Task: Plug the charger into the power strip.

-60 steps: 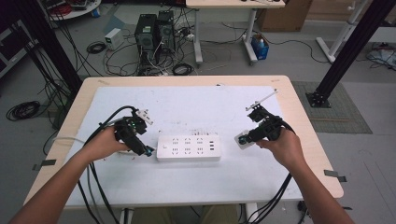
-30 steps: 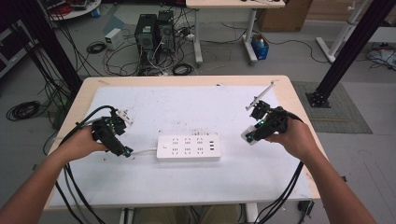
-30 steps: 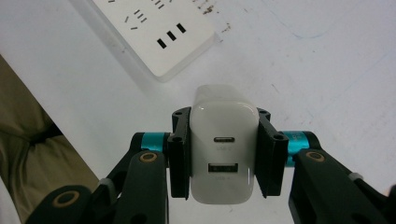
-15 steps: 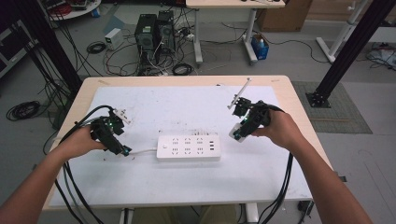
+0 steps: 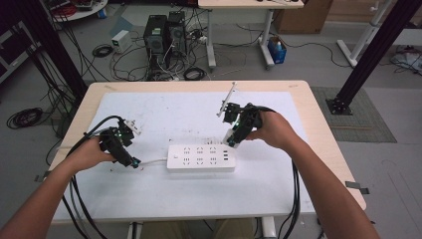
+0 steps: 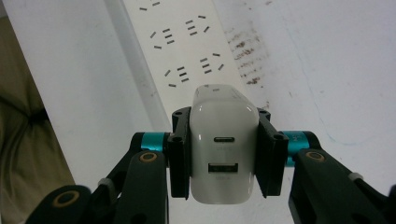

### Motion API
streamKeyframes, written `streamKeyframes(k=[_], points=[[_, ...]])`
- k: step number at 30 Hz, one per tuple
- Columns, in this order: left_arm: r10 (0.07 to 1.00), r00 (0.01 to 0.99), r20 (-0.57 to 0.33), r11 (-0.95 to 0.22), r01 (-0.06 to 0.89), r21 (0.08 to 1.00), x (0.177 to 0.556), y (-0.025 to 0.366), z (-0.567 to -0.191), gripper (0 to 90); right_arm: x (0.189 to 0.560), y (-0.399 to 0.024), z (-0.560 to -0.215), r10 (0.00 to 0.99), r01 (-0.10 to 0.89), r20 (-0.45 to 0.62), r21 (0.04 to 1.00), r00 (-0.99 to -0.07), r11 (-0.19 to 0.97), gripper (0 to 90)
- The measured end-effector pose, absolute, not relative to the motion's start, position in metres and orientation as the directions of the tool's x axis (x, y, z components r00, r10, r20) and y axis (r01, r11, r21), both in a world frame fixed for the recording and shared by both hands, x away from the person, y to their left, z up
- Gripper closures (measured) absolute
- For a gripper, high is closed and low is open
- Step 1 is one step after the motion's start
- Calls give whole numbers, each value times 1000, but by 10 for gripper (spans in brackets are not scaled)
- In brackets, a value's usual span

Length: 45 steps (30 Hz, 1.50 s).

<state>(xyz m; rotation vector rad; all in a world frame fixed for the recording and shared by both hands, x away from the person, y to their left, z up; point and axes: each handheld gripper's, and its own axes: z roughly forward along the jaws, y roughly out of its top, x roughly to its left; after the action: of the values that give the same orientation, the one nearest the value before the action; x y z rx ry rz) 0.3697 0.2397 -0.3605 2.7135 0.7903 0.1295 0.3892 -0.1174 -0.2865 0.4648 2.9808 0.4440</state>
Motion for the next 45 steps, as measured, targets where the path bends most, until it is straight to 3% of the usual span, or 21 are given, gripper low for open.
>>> streamKeyframes(k=[29, 40, 45], points=[[508, 860, -37, -805, 490, 336, 371, 241, -377, 176, 409, -45, -346, 46, 36, -84, 123, -995, 992, 626], [511, 858, -51, -799, 496, 339, 370, 239, -382, 176, 409, -32, -355, -7, -7, -99, 3, -995, 1000, 629], [512, 857, -59, -798, 500, 335, 371, 237, -384, 176, 413, -32, -355, 16, 16, -73, 0, -997, 1000, 629]])
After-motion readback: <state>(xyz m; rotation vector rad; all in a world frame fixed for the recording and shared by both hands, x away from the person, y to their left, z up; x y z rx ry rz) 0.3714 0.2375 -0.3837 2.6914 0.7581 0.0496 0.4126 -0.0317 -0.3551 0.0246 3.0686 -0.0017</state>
